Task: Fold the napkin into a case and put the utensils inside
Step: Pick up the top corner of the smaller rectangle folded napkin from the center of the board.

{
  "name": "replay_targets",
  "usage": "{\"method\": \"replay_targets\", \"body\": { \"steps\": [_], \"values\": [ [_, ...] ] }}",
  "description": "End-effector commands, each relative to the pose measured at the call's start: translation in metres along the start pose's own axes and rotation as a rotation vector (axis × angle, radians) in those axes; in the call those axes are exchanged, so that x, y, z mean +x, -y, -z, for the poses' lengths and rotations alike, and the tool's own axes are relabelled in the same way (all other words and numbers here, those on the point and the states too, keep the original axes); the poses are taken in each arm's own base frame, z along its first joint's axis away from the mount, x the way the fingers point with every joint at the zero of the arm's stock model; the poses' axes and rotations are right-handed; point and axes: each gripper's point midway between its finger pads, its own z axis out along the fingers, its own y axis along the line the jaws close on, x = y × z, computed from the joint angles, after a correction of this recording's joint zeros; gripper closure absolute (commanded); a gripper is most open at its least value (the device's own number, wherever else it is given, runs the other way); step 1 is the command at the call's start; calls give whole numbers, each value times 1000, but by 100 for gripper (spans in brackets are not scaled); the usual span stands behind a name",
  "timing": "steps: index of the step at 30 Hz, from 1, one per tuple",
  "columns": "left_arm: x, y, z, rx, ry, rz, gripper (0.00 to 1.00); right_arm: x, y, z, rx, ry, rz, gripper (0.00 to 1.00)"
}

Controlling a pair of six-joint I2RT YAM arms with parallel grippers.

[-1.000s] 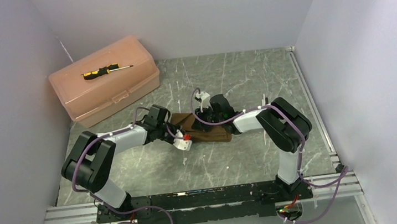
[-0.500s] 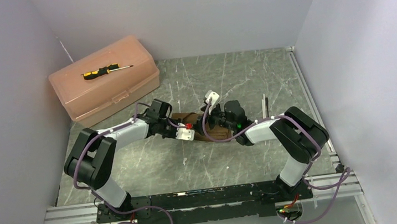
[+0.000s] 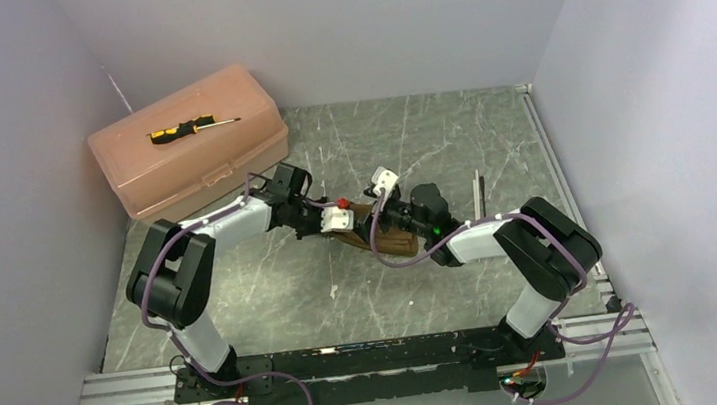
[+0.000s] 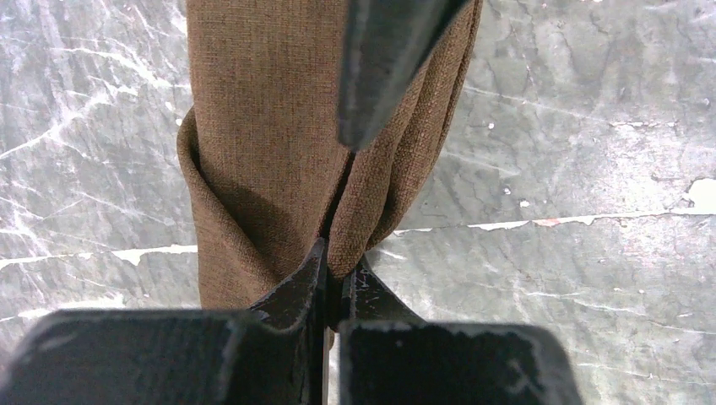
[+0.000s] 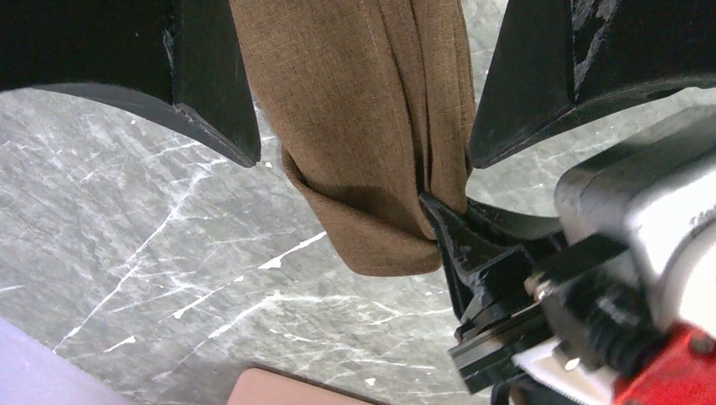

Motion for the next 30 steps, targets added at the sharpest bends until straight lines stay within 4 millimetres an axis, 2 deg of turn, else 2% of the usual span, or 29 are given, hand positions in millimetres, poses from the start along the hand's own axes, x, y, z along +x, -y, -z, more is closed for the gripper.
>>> {"method": "replay_targets", "body": {
  "steps": [1, 4, 14, 23, 27, 30],
  "values": [
    [-13, -3, 3, 32, 58, 72, 97, -5, -6, -8, -46, 36, 43, 6],
    [-14, 0, 3, 57, 68, 91, 97, 0, -9, -13, -64, 39, 20, 11],
    [-12, -2, 3, 84, 75, 107, 97, 11, -33, -36, -171, 35, 32, 7],
    [-12, -6, 3, 74, 74, 102, 97, 33, -50, -52, -179, -18, 85, 9],
    [-14, -7, 3, 72, 81, 101, 97, 44, -43, -60, -90, -58, 139, 15],
    [-15, -9, 4, 67, 81, 104, 97, 49, -37, -66, -31, -83, 175, 29]
  ]
}}
